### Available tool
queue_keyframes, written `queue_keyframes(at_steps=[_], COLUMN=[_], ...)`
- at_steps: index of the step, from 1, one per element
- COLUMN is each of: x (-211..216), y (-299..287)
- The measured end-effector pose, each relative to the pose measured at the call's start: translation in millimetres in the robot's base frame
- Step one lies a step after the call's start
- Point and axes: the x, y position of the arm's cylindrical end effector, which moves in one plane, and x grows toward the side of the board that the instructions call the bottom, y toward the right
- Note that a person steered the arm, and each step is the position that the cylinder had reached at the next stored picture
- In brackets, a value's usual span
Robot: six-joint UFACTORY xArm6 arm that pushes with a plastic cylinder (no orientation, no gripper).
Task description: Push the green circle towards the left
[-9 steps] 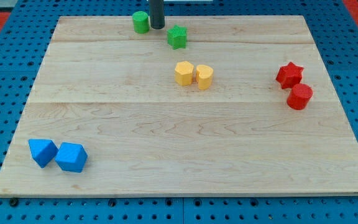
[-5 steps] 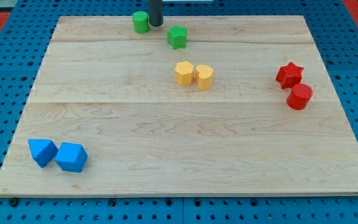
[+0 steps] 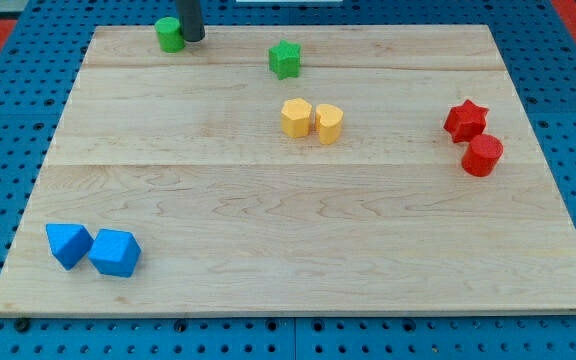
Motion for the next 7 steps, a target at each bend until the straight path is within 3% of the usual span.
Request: queue_keyframes(at_steps=[7], x=[-18], y=[4])
